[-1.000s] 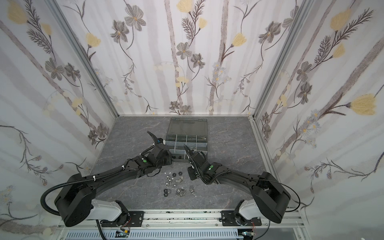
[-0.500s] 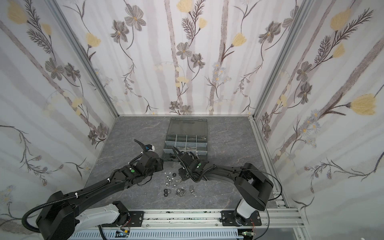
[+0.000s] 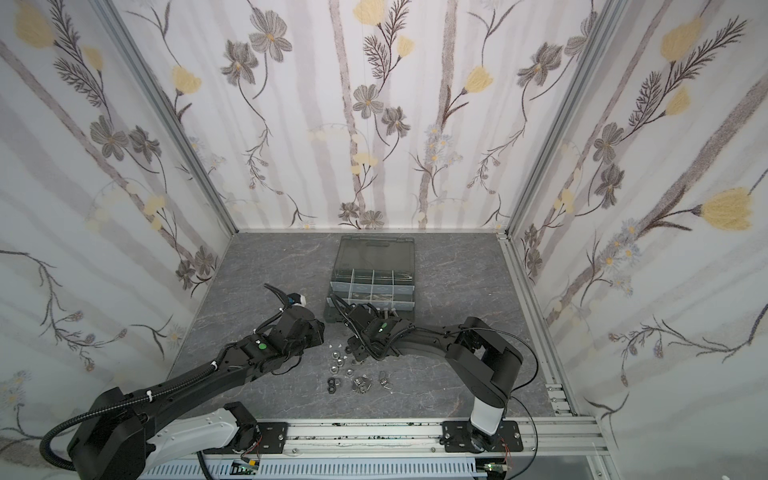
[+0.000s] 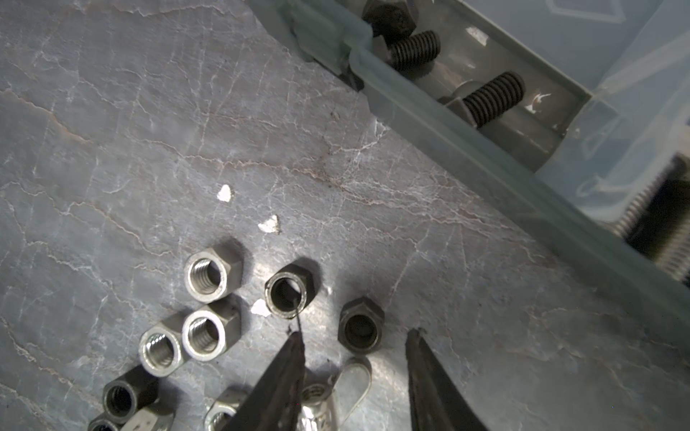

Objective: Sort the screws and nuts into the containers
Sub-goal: 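Grasp a black hex nut in the pile with the right gripper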

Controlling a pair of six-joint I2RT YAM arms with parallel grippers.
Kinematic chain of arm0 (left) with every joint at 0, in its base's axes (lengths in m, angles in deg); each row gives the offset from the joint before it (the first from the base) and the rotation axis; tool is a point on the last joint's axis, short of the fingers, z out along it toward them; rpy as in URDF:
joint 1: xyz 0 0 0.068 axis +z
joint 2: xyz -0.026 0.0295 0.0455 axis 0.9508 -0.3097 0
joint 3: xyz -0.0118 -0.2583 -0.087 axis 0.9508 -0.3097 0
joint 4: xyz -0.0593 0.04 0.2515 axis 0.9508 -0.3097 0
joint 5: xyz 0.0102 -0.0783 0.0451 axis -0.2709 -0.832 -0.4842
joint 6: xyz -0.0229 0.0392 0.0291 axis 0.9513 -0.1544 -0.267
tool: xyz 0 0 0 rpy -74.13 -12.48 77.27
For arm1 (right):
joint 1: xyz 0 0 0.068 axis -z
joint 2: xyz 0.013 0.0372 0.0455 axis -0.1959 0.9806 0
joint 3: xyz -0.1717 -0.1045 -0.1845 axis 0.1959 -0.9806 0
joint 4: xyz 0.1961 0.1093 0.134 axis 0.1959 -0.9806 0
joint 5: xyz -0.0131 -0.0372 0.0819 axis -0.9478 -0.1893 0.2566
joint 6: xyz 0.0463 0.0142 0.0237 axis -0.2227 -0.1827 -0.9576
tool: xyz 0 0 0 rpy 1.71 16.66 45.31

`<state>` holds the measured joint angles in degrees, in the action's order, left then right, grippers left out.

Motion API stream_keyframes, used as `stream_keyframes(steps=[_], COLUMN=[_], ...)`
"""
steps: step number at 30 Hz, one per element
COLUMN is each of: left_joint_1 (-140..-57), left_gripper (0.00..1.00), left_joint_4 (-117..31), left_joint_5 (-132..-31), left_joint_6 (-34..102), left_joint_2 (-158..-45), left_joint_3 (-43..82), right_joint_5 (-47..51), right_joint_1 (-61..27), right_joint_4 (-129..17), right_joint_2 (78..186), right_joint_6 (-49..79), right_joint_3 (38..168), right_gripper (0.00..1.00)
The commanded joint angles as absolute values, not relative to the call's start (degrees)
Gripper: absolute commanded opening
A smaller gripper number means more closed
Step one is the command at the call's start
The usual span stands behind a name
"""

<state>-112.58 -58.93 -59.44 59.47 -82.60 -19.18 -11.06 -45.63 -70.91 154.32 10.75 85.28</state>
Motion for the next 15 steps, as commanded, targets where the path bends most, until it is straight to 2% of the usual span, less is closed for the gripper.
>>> stream_keyframes(steps=[1,10,15], left_joint_1=[-112.5,-112.5,-112.5], left_gripper=[0.37,0.37,0.37], left_joint_4=[-58.5,-58.5,-58.5], left_joint_5=[-59.0,-59.1,-59.4], left_joint_6=[60.4,60.1,59.9], left_joint_2=[-82.0,-82.2,-82.3], left_joint_3=[-19.6,-19.7,-19.6], right_joint_5=[-11.8,-13.8,-14.7], right_joint_1=[-45.8,-46.4,-46.6], right_joint_4=[-71.3,-73.0,-73.3], right_joint_2=[155.6,158.4,159.8], right_joint_6=[11.0,10.8,10.7], right_joint_3=[86.3,87.7,88.5], right_gripper=[0.44,0.4,0.34])
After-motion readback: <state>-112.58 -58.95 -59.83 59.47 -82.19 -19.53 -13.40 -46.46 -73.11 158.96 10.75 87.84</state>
